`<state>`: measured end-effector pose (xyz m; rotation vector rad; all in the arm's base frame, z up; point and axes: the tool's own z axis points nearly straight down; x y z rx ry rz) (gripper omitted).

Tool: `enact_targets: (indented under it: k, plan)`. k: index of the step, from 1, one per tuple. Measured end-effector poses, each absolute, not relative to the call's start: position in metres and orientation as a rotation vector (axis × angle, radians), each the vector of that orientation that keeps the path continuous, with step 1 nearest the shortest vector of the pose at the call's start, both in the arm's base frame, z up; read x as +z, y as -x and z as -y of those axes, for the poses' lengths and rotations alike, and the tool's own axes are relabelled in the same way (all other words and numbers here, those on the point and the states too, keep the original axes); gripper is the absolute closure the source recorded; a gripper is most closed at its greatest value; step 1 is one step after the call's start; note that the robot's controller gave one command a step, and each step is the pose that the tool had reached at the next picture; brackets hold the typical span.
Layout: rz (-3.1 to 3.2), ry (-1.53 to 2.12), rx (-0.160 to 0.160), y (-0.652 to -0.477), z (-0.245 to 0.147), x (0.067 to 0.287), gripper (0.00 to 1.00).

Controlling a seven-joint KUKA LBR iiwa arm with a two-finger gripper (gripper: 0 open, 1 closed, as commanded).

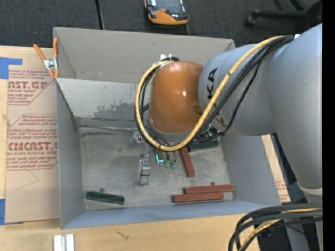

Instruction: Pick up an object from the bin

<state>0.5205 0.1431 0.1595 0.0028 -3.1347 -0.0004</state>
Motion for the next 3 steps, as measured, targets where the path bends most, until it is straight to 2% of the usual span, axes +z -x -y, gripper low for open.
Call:
enact_targets:
  k: [1,2,3]
  plan:
    - [3.142,-0.001,-0.002,-0.523,-0.142,0.163,0.00]
    - [3.145,0.044,-0.005,-0.493,-0.196,0.089,0.00]
    - [3.141,0.007,-0.001,-0.486,-0.208,0.082,0.00]
